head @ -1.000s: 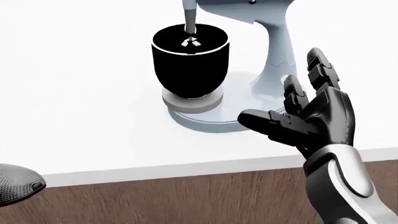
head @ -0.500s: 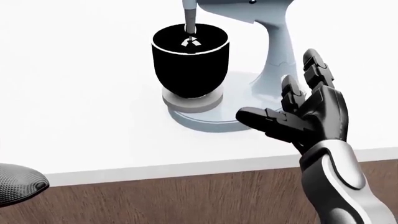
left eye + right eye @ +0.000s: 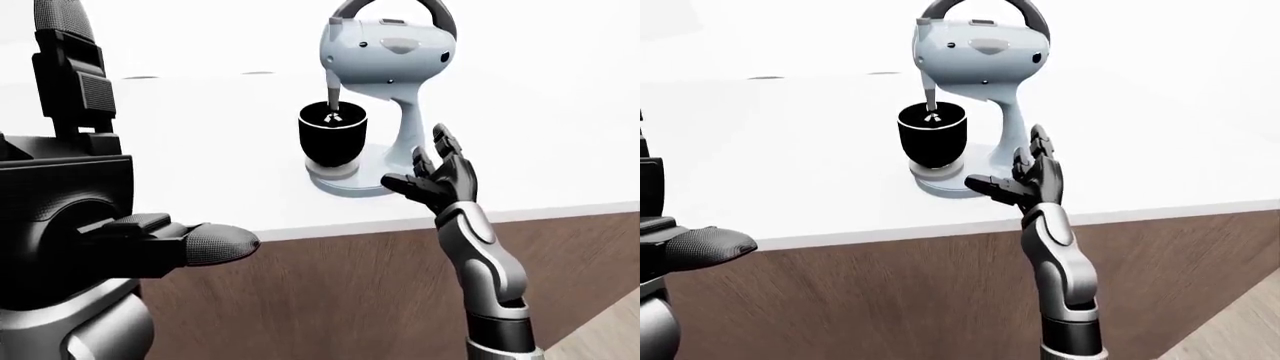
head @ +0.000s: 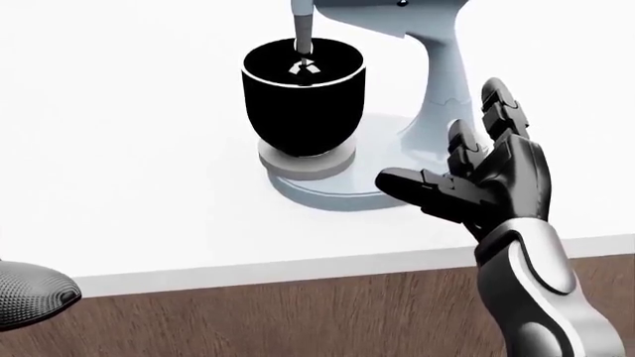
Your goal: Open the stand mixer head.
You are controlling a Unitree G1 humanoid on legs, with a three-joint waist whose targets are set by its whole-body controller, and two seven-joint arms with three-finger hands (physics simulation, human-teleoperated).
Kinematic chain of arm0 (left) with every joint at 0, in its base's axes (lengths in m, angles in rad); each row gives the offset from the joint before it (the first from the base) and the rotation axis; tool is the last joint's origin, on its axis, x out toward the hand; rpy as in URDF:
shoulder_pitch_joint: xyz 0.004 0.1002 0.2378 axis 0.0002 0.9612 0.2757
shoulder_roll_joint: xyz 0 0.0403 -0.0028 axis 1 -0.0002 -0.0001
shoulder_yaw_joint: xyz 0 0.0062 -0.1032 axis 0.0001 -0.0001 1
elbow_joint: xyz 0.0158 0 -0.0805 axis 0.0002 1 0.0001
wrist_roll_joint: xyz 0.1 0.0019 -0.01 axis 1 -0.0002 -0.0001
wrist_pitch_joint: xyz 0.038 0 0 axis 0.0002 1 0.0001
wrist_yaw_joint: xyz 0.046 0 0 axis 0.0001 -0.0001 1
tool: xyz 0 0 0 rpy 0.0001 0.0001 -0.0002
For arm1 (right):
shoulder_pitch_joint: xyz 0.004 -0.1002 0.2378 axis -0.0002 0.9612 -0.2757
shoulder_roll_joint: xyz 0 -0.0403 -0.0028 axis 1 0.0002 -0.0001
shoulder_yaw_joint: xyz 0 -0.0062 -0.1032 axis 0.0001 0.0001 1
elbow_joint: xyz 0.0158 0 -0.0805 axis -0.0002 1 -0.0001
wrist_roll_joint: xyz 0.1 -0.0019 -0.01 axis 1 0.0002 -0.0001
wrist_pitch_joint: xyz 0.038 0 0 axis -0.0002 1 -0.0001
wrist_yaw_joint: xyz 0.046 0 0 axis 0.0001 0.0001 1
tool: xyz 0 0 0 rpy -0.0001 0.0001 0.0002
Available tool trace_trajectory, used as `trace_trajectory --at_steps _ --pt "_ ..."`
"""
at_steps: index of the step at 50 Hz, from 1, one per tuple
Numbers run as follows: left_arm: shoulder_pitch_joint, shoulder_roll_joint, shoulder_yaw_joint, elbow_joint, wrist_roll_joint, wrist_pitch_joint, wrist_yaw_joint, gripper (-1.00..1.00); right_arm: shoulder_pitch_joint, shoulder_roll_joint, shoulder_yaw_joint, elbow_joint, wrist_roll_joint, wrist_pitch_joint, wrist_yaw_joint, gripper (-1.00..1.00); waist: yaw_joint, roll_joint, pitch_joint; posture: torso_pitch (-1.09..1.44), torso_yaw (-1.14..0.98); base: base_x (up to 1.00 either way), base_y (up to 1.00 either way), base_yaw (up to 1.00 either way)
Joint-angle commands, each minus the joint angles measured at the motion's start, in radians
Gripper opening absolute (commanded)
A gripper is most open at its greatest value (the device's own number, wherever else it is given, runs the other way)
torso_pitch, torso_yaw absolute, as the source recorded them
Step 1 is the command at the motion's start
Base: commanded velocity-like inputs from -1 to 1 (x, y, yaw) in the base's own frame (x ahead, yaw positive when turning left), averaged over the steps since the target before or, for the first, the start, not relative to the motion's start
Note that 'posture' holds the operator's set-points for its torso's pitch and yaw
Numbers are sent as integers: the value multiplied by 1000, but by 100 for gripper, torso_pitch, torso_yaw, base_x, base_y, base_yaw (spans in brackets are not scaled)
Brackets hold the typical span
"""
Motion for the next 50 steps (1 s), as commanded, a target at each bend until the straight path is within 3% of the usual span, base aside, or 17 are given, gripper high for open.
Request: trace_trajectory --at_steps 1,31,39,44,50 --pt "-17 6 7 -11 4 -15 -3 98 -32 -7 -4 -32 1 -33 8 100 0 1 -11 -19 0 0 0 0" --pt "-20 7 10 -11 1 -10 -3 98 -63 -13 -2 66 -13 -85 26 100 -1 1 -10 -19 0 0 0 0" --pt "-15 -15 9 -11 19 -7 -21 98 -17 7 16 -167 39 24 -22 100 4 -1 -9 -19 0 0 0 0" --pt "-14 -23 8 -11 25 -5 -28 98 -27 13 -2 -311 150 87 -71 100 3 -1 -8 -19 0 0 0 0" --pt "-15 -25 7 -11 27 -5 -30 98 -28 -3 -1 -353 204 103 -106 100 2 -3 -7 -19 0 0 0 0"
